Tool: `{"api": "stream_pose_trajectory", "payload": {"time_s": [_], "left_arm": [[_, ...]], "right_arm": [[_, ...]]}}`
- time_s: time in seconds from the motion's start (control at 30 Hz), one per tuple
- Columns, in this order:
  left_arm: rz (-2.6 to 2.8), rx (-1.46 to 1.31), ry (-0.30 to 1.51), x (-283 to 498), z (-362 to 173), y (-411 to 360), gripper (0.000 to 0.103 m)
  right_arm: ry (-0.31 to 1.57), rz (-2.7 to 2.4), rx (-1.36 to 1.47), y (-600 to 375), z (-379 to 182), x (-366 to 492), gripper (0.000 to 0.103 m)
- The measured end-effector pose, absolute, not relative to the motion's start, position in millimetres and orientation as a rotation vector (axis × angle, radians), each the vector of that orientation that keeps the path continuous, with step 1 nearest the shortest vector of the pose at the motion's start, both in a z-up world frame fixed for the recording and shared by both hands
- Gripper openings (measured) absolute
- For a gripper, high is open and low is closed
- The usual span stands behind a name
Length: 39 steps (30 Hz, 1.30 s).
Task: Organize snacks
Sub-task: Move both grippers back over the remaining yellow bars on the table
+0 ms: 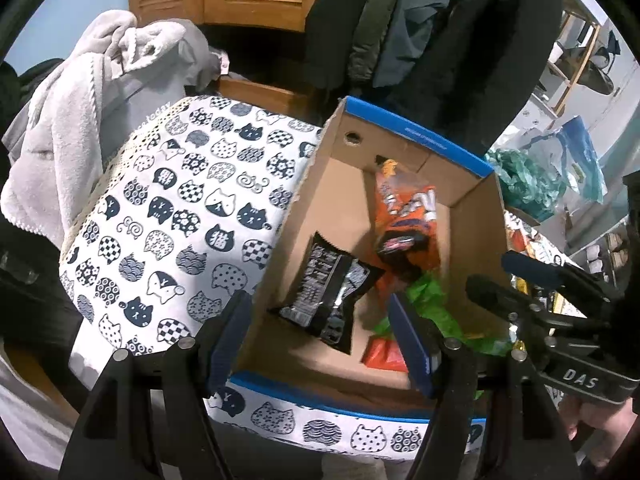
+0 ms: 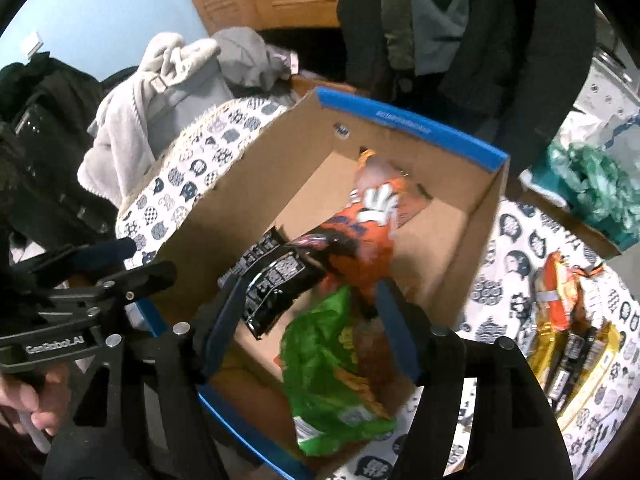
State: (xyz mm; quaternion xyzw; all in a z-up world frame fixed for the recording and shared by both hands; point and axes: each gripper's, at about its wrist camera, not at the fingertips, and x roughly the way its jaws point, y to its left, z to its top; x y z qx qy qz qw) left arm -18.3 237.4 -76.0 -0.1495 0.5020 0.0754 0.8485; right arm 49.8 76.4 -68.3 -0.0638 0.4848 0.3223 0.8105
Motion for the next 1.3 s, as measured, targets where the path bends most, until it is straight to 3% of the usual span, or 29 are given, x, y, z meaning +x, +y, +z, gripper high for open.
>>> {"api": "stream_pose_trajectory", "payload": {"time_s": [0.53, 1.3], "left_arm": [[0.021, -0.238, 1.031, 3, -53, 157, 0.076], [-0.199, -0.073, 1.102, 27, -66, 0, 0.08]], "right_arm": [[0.895, 0.492, -0.071, -37, -13, 36, 0.081], [0.938, 0.268, 0.024, -189, -35, 24, 0.082]]}}
